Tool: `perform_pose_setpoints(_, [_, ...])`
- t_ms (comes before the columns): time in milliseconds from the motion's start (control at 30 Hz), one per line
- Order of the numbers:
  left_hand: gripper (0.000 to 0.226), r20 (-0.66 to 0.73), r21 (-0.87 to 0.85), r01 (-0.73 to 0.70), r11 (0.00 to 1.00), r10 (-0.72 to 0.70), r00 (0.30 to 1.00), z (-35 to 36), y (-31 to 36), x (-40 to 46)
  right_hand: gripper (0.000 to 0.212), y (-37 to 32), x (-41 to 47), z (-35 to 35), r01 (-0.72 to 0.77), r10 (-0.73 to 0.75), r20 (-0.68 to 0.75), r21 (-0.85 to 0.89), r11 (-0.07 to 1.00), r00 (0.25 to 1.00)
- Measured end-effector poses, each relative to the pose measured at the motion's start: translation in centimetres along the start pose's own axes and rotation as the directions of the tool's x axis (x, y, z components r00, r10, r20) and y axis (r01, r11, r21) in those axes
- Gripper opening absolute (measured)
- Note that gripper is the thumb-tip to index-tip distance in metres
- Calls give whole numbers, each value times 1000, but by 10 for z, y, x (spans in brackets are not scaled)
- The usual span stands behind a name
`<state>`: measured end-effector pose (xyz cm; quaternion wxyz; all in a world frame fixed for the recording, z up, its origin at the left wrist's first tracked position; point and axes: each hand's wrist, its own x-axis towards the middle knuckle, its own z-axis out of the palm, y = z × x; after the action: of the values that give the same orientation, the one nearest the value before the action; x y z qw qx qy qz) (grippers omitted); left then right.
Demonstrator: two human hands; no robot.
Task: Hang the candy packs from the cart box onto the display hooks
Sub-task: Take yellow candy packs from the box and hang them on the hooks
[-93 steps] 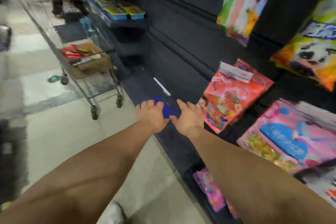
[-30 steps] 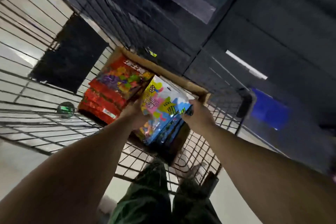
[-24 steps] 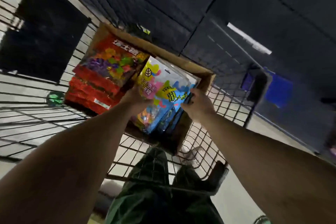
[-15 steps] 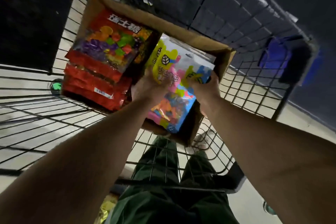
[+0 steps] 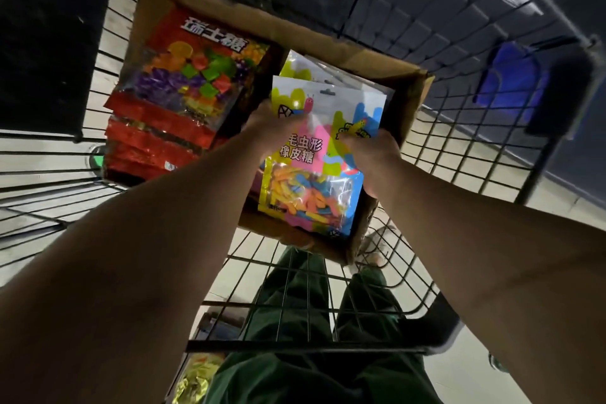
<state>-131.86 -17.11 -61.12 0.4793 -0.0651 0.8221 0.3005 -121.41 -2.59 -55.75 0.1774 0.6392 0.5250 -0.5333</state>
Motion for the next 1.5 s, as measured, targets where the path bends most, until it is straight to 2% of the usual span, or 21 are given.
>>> perform_pose_setpoints(100, [99,7,-24,-8,1000,8,1000,5,-19,13,47,0,-7,-1,27,-27,-16,19,999,1000])
perform_pose_setpoints(200, [98,-31,-98,-36,995,33,999,-2,-4,-10,24,6,-10,-1,109,-108,-29,48,993,994])
perform_pose_setpoints(233, [94,-42,-107,-41,993,37,998,-6,4,-20,22,7,-15,-1,136,-136,-23,46,990,991])
perform_pose_setpoints(300, [89,-40,-140,-36,990,31,999,-11,12,-28,26,11,-22,-6,171,-171,5,35,985,985])
perform_pose_setpoints(367, [93,-31,-145,-38,989,34,999,-16,16,-40,24,14,-29,-13,176,-177,28,45,983,984])
perform_pose_setpoints(467, [98,-72,-83,-90,992,84,994,-18,20,-59,37,8,-44,-24,173,-177,27,97,980,984])
perform_pose_setpoints(633, [74,-199,-190,-168,967,129,971,-31,54,-100,22,-28,-73,-61,191,-190,-25,204,960,981])
perform_pose_setpoints(700, [61,-157,-206,-218,954,188,970,-46,75,-115,26,-42,-85,-84,242,-235,-57,224,944,970])
perform_pose_setpoints(767, [53,-45,-184,-284,941,281,959,-56,104,-136,24,-54,-100,-107,289,-284,-63,286,914,957])
perform_pose_setpoints(833, [70,-21,-140,-318,938,318,948,-61,136,-164,20,-64,-120,-132,333,-331,-70,371,867,941])
perform_pose_setpoints(900, [102,2,-144,-333,932,337,942,-57,167,-189,15,-73,-143,-161,377,-384,-81,458,805,920])
perform_pose_setpoints(933, [109,10,-167,-358,919,365,931,-52,183,-199,12,-76,-154,-177,408,-415,-99,488,771,904])
perform_pose_setpoints(1000, [104,27,-191,-423,886,436,900,-39,210,-203,11,-80,-175,-214,479,-457,-179,513,712,871])
perform_pose_setpoints(1067, [105,77,-189,-470,862,490,868,-22,239,-207,14,-77,-195,-256,529,-478,-248,548,648,842])
perform_pose_setpoints(1133, [118,83,-175,-518,837,536,840,5,274,-255,16,-63,-211,-301,569,-490,-305,569,594,817])
perform_pose_setpoints(1267, [102,128,-180,-637,749,660,740,90,325,-357,16,-6,-240,-400,620,-471,-414,621,480,779])
perform_pose_setpoints(1400, [123,254,-272,-605,749,662,705,217,343,-409,17,84,-269,-505,690,-406,-558,598,408,724])
perform_pose_setpoints(1500, [130,361,-292,-587,755,655,664,315,340,-488,16,164,-289,-588,747,-335,-672,542,385,661])
